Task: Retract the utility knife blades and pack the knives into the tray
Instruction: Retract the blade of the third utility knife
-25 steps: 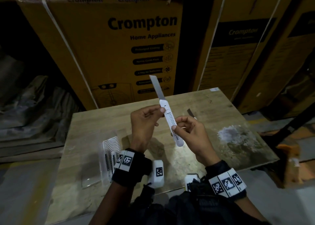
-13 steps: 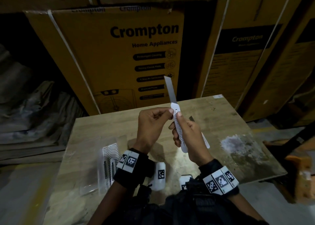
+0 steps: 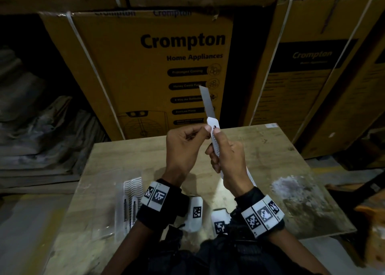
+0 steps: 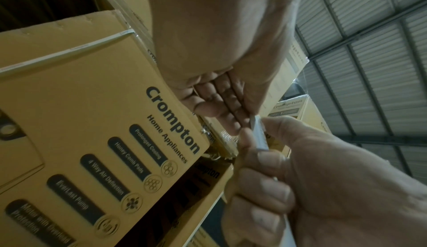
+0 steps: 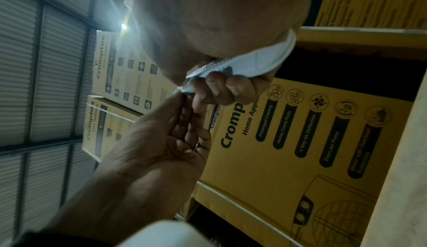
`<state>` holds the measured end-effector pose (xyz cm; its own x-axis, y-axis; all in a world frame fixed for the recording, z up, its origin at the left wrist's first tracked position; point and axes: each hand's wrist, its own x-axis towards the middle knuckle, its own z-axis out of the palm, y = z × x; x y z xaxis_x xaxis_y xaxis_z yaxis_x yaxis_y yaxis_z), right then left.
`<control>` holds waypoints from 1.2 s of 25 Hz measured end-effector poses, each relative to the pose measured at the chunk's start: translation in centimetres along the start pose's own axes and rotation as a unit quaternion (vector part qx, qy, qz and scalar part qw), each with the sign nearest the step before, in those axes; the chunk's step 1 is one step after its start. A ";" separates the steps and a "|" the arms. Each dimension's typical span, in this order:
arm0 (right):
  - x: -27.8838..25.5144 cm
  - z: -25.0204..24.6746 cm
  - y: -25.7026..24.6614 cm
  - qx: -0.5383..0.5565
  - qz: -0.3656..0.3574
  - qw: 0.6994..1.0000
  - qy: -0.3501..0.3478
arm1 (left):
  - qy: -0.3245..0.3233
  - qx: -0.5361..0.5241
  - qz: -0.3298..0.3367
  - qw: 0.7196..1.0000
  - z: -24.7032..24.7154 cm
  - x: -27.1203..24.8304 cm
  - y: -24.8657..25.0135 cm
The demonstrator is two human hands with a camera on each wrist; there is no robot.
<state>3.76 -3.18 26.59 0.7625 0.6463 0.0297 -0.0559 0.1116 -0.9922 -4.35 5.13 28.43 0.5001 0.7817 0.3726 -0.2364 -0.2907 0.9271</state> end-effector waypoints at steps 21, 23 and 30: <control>-0.1 0.5 -3.1 0.051 -0.044 0.997 -0.039 | 0.006 -0.024 0.029 0.999 0.4 1.7 2.3; -0.3 0.6 -3.1 0.062 -0.038 0.996 -0.045 | 0.008 -0.023 0.028 0.999 0.3 1.6 2.4; -0.8 0.1 -3.6 0.047 -0.019 0.992 -0.116 | 0.010 -0.037 0.005 0.999 -0.3 1.7 2.2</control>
<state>3.31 -4.04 30.11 0.5973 0.7951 0.1052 -0.0978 0.2024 -0.9744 -4.26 5.94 31.12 0.4815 0.7900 0.3795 -0.3029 -0.2563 0.9179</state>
